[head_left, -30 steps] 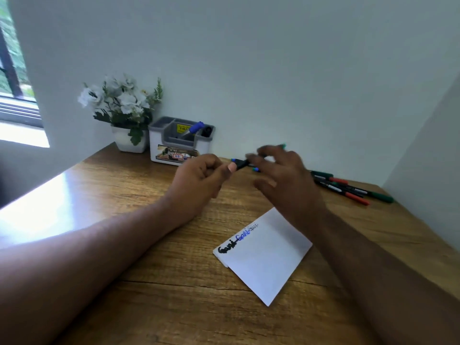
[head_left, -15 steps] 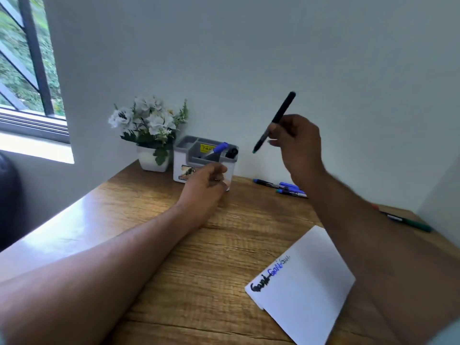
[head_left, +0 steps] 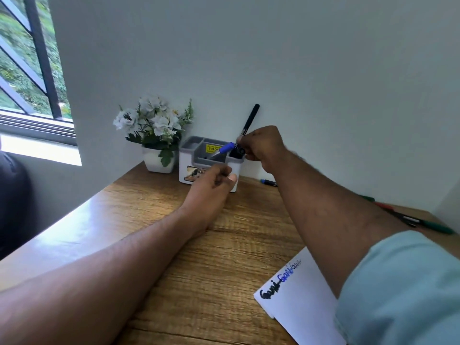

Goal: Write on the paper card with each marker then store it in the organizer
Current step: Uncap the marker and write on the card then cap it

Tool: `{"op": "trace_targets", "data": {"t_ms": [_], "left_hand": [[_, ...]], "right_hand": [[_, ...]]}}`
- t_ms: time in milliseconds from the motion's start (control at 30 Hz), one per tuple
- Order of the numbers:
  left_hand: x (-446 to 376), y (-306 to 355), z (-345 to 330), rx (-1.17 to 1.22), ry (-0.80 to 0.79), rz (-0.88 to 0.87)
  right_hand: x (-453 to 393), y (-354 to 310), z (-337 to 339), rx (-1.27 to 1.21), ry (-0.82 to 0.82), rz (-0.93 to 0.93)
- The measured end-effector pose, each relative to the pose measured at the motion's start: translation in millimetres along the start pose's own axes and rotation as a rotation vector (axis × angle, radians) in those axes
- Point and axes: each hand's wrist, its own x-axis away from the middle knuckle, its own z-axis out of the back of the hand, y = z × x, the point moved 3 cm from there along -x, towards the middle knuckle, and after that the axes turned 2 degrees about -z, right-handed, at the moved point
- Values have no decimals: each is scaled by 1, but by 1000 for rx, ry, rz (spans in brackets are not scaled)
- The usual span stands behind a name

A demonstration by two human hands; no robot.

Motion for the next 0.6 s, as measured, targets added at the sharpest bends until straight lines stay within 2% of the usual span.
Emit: {"op": "trace_targets", "data": {"t_ms": [133,267,400,500,600], "left_hand": [[2,2,-1,-25,-18,-6],[2,1,-1,-32,-21,4],[1,-1,-1,-51,-33,15],[1,-2,-1,-52,-23,24],[0,-2,-1,-51,-30,26]], "right_hand": [[-2,-9,2,42,28,64],[-5,-11,8,218,91,101],[-1,-11,-1,414,-35,10],[-2,-10,-4,335,-90,-19],[-1,-8,5,242,-27,27]]}}
